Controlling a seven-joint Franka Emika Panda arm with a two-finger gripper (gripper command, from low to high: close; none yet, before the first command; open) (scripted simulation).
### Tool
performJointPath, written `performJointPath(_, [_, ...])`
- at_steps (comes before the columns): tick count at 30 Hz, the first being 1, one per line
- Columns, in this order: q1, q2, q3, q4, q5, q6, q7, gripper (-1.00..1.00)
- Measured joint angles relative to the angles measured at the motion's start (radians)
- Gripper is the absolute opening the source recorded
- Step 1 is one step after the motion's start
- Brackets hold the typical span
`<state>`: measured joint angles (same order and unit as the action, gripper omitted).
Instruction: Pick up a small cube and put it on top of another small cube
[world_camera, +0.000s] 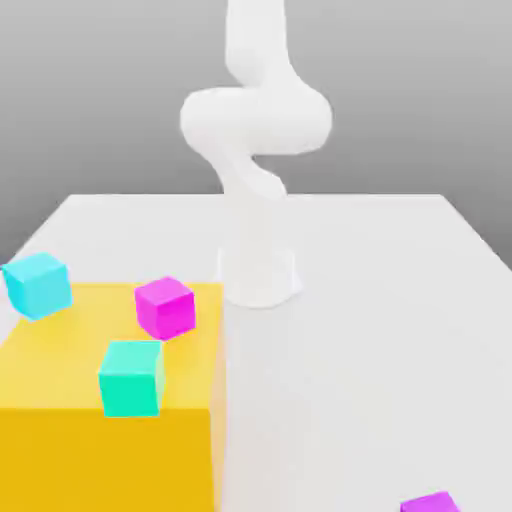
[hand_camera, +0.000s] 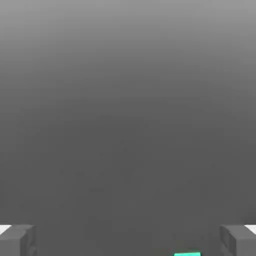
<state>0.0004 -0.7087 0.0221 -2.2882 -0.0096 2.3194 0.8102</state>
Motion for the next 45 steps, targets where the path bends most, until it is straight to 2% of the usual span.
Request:
performJointPath(18, [0.04, 0.659, 0.139, 0.085, -0.106, 0.139, 0.101, 0.0])
performJointPath(31, [0.125, 1.126, 0.173, 0.146, -0.148, 0.246, 0.149, 0.0])
performJointPath(35, [0.154, 1.271, 0.143, 0.175, -0.183, 0.344, 0.175, 0.0])
performJointPath(36, [0.159, 1.29, 0.138, 0.179, -0.188, 0.359, 0.178, -1.0])
performJointPath(42, [0.161, 1.3, 0.136, 0.181, -0.189, 0.366, 0.179, -1.0])
performJointPath(45, [0.147, 1.231, 0.154, 0.166, -0.168, 0.312, 0.164, -1.0])
